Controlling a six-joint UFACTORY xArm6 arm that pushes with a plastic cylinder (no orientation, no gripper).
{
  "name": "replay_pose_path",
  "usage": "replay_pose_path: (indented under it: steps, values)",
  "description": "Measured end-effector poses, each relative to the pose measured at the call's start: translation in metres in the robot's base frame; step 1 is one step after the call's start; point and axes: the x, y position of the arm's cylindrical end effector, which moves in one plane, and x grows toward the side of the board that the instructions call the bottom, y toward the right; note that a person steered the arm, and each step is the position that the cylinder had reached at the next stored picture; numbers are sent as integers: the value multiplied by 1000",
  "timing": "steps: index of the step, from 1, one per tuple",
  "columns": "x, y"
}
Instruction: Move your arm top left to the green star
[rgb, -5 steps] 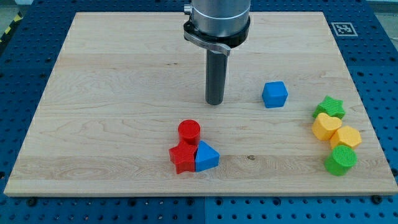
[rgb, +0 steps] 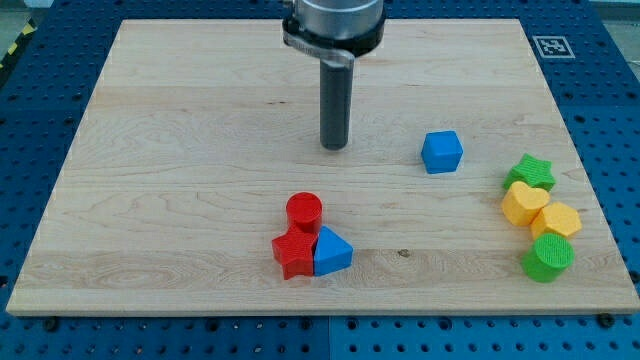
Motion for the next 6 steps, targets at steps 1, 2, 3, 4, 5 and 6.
replay_pose_path:
  steps: [1,2,3,4,5,6]
  values:
    - [-31,29]
    - [-38,96]
    - [-35,158]
    - [-21,185]
    - [6,187]
    - [10,187]
